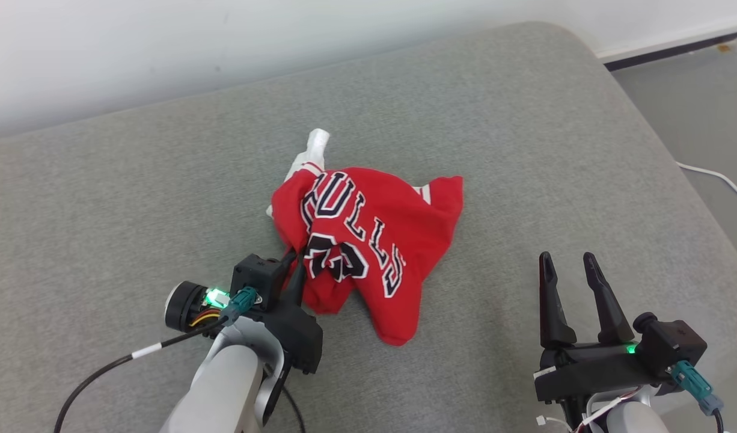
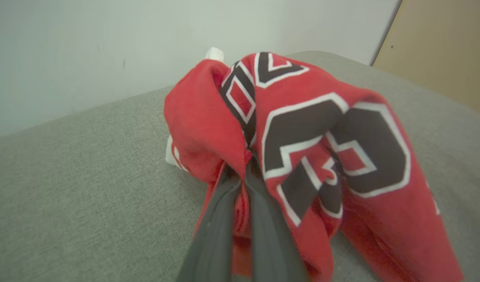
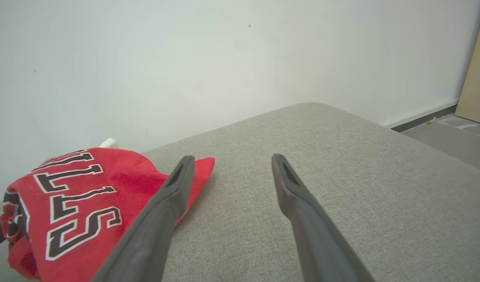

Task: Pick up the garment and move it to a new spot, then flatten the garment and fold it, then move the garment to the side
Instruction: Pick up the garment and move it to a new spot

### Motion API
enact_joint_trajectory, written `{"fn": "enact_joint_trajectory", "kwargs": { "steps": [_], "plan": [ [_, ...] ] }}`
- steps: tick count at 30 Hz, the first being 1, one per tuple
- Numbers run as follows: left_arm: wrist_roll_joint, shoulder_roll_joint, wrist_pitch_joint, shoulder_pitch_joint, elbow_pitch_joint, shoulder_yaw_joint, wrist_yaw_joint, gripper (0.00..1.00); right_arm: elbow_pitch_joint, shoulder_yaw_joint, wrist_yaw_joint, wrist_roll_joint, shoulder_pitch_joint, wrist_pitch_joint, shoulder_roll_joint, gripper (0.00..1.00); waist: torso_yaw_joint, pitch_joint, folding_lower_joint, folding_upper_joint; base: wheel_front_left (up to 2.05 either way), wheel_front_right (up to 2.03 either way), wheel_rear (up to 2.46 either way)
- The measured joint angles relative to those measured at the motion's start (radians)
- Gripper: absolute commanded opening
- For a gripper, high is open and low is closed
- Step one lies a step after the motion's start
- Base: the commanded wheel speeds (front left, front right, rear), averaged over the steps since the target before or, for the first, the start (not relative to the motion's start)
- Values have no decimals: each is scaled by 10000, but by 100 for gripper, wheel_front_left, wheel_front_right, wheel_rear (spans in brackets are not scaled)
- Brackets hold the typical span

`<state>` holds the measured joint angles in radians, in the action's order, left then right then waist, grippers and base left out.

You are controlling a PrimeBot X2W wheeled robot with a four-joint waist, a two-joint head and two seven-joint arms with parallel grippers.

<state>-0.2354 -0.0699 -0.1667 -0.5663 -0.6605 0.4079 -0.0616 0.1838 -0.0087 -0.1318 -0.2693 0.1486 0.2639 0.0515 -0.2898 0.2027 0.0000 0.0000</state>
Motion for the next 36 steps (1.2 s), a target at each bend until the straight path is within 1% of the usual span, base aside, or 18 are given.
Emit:
{"fn": "enact_joint_trajectory", "kwargs": {
  "steps": [1,2,3,6,7,10,13,17,18,23,27,31,36],
  "plan": [
    [-17,29,-150,6,-73,50,0,90,-2,12,0,33,16,2,0,100,56,-1,0,0,0,0,0],
    [-96,67,-301,-26,-90,56,0,90,-4,-13,0,61,26,2,-2,100,118,-8,0,0,0,0,0],
    [-161,90,-424,-90,-86,73,-2,100,-6,-10,0,73,29,0,-4,100,188,-25,0,0,0,0,0],
    [-155,132,-731,-378,242,178,65,100,-12,-63,0,163,4,0,-2,100,423,-108,0,0,0,0,0],
    [-155,150,-857,-529,677,138,245,100,-19,-111,0,176,-47,0,-2,100,600,-185,0,0,0,0,0],
    [-125,136,-928,-537,1235,27,449,100,-31,-148,0,253,-166,0,-4,100,882,-331,0,0,0,0,0],
    [-109,-69,-957,-399,1772,-224,635,100,-48,-236,0,326,-312,2,-6,100,1176,-514,0,0,0,0,0],
    [-69,-598,-959,56,2435,-656,876,100,-77,-347,0,382,-450,0,-2,100,1582,-783,-1,0,0,0,0],
    [-69,-598,-959,56,2435,-656,876,100,-77,-347,0,382,-450,0,-2,100,1582,-783,-1,0,0,0,0],
    [-117,-1279,-959,966,2991,-1266,1057,100,-111,-357,0,437,-629,0,-4,100,2069,-1118,-1,0,0,0,0],
    [-165,-1695,-959,1820,3463,-1655,1154,100,-123,-424,0,491,-780,0,-2,100,2411,-1367,-1,-1,0,0,0],
    [-213,-2033,-959,2834,4056,-2073,1323,100,-105,-441,0,558,-941,0,-6,100,2630,-1668,-1,0,0,0,0],
    [-219,-2265,-959,4124,4813,-2458,1406,100,-121,-428,0,690,-1105,0,-6,100,2811,-2004,-2,-1,0,0,0]
  ]
}}
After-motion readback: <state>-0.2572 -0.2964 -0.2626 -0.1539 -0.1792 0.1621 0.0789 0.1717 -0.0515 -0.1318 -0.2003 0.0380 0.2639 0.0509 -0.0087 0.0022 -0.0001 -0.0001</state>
